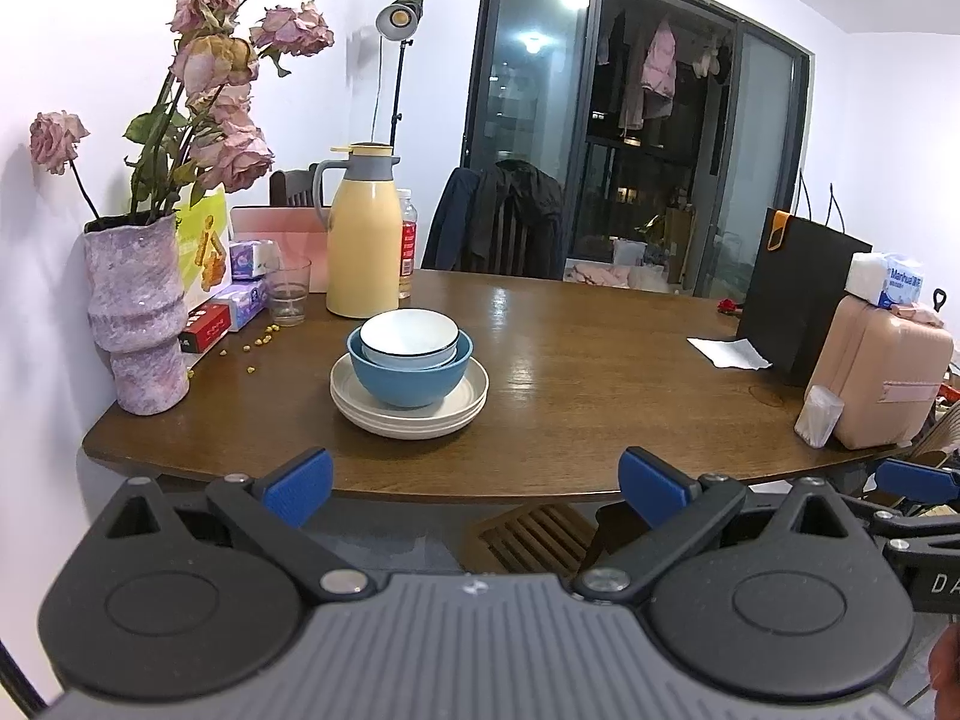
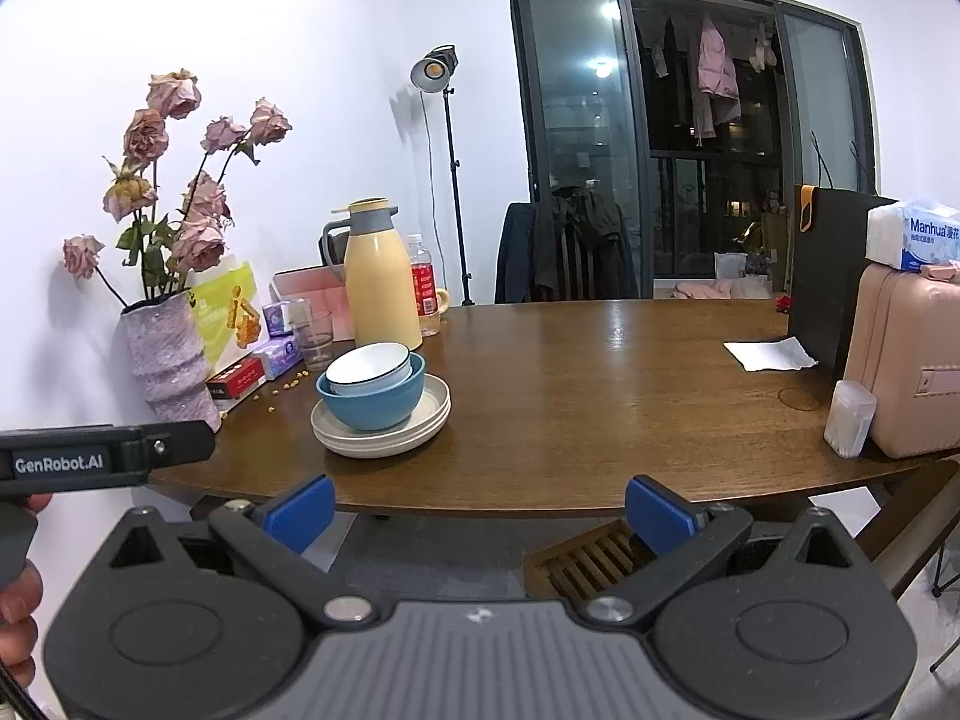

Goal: Organize plates and bowls

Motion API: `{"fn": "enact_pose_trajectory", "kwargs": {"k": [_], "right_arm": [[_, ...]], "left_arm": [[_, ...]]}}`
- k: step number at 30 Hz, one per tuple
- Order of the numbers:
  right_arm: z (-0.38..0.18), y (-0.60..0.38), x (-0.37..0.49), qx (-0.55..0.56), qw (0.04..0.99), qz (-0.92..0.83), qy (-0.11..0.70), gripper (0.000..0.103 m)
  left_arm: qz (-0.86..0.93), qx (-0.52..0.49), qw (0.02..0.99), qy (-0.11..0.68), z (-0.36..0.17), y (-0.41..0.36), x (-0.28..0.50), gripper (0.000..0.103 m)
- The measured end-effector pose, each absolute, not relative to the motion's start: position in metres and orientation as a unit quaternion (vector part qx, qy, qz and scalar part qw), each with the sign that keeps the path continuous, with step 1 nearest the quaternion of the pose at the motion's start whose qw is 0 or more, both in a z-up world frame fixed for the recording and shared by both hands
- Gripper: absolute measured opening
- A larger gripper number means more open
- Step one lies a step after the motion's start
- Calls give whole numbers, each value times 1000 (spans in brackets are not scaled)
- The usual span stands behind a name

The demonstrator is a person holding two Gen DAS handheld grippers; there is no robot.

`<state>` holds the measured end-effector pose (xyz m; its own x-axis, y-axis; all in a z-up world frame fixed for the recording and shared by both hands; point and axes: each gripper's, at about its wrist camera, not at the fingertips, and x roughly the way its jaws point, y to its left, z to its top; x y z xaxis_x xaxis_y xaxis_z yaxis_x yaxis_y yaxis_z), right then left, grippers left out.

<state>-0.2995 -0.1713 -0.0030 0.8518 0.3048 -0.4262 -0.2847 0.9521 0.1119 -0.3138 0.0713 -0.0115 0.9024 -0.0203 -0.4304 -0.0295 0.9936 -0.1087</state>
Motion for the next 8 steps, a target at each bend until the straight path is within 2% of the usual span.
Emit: {"fn": "enact_pose_trajectory", "kwargs": {"k": [8], "right_arm": [[-6, -168, -290, 22, 961, 151, 230, 103]], "left_arm": [[-6, -56, 972, 230, -15, 72, -303, 103]]}}
